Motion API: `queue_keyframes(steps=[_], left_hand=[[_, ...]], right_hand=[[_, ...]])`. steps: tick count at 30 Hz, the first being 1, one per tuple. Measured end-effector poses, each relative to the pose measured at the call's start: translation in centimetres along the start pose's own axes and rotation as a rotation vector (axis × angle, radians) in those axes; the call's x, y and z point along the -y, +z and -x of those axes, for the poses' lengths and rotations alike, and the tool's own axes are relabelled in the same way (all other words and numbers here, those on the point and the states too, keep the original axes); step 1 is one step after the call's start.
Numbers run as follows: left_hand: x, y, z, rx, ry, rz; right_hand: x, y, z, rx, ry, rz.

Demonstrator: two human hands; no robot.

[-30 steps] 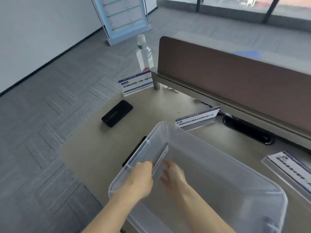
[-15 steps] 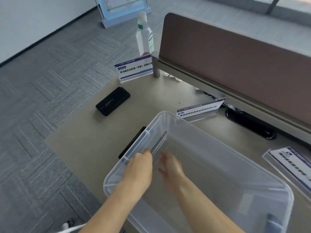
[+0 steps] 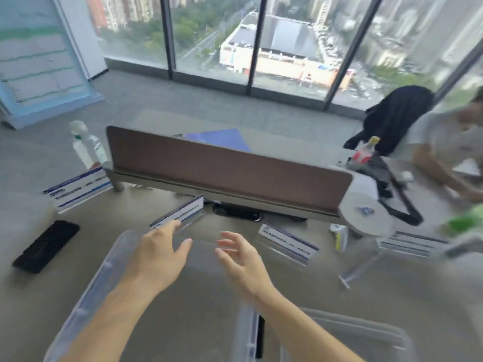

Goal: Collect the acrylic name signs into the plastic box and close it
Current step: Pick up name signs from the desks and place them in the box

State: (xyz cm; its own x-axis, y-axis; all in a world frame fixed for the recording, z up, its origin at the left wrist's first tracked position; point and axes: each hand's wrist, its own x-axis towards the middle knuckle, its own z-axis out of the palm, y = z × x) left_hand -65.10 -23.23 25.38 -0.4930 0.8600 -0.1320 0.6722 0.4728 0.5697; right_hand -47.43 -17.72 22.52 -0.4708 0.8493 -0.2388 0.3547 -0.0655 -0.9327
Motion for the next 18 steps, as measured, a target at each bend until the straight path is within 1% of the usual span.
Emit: queue_keyframes(steps=[2,5,8,11,14,18], left_hand=[[-6.2,0.1,0.5,0.040,0.080,0.172],[-14.9,2.2,2.4,0.089,0.203,0.347],[-22.7,5.5,5.1,0.158,0.305,0.518],[-29.7,9.5,7.8,0.229,0.357,0.630],[-36.4,13.9,9.9,0.276,0.394,0.675],[-44.8,21.1,11.8,0.277,0.360,0.767]], right_hand=[[0.7,-7.0,3.2,-0.160,-0.024,-0.009],[0.4,-17.4,8.7,-0.415,-0.036,0.009],[-1.5,-26.5,14.0,-0.601,-0.023,-0.023],[-4.0,-34.5,17.9,-0.725,-0.035,-0.044],[-6.4,-41.8,21.1,-0.800,-0.036,-0.090],[-10.7,-52.0,23.2,-0.845,-0.003,-0.124]])
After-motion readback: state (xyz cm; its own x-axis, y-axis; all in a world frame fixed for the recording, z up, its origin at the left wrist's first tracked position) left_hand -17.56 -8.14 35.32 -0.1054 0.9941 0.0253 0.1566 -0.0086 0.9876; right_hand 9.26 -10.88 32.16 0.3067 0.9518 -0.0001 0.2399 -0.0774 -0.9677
